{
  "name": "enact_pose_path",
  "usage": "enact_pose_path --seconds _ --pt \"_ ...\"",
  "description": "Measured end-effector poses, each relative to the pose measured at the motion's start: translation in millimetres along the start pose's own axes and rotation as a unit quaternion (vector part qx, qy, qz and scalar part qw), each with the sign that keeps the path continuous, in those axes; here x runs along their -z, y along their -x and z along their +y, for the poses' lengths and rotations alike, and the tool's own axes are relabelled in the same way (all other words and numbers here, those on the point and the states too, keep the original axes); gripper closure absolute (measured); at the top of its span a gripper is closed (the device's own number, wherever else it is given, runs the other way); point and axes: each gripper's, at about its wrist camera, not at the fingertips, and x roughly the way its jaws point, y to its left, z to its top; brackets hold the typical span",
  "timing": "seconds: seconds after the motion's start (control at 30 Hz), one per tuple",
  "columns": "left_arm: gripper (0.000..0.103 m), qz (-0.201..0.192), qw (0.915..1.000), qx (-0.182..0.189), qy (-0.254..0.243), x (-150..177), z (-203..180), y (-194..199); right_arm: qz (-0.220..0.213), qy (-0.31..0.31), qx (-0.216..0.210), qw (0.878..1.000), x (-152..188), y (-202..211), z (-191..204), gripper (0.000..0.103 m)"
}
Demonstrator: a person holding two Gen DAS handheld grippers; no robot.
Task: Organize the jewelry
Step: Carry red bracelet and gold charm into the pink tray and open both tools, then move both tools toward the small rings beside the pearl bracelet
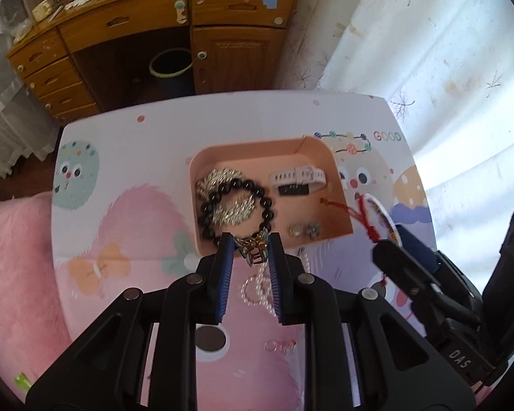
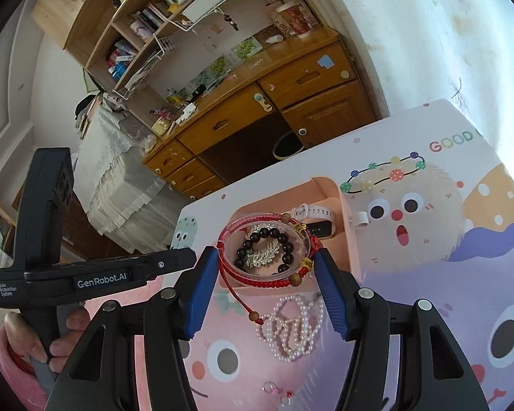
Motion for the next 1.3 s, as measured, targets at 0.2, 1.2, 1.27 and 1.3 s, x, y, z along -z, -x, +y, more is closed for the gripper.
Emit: enact_pose_path --seconds 0.2,1.2,1.27,1.3 --pt "0.085 -0.015 0.9995 -0.003 -0.028 -9 -7 -13 0.027 -0.003 0.003 1.0 -8 -32 -11 0.044" --pt "0.036 0.027 0.9995 0.002 0.015 134 18 11 0.135 -0.008 0.045 0.99 145 47 -30 0.024" --pt "0.036 0.021 0.9996 0.006 0.018 145 17 9 0.132 0.009 0.053 0.99 159 49 -25 0.024" --pt "0.036 0.012 0.9997 0.009 0.021 152 16 7 0.127 0.021 0.06 0.99 163 50 -22 0.024"
